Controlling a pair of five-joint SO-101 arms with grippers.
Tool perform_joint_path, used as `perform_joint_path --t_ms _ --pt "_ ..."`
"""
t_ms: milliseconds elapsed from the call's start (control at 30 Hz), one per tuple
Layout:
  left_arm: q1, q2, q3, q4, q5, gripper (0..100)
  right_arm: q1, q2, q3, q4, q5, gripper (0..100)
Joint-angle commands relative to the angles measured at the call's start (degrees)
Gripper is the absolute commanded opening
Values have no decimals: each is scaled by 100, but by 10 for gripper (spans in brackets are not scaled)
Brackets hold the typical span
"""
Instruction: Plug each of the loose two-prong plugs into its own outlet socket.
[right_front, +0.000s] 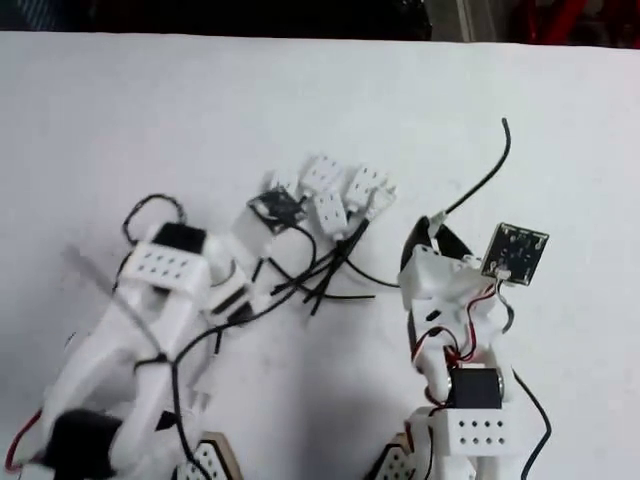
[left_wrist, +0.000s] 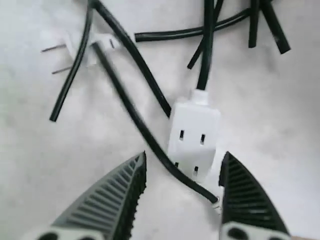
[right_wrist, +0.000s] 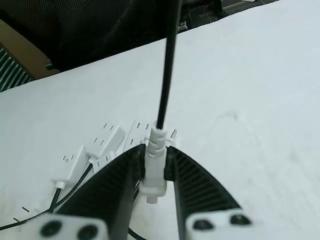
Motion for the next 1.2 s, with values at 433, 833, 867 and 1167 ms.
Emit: perform_joint_path --t_ms 433,833,867,1167 --pt "-2193 -2088 1785 -1116 -413 278 -1262 -101 -334 611 870 17" --pt "-3996 -2079 2321 -1952 422 278 -3415 207 -1248 1209 941 16" --pt "-4066 -2062 2321 -2022 615 278 -3609 426 -1336 1209 941 16" --pt "-4286 -2053 2462 -2242 941 278 -4892 3029 -2251 453 932 17"
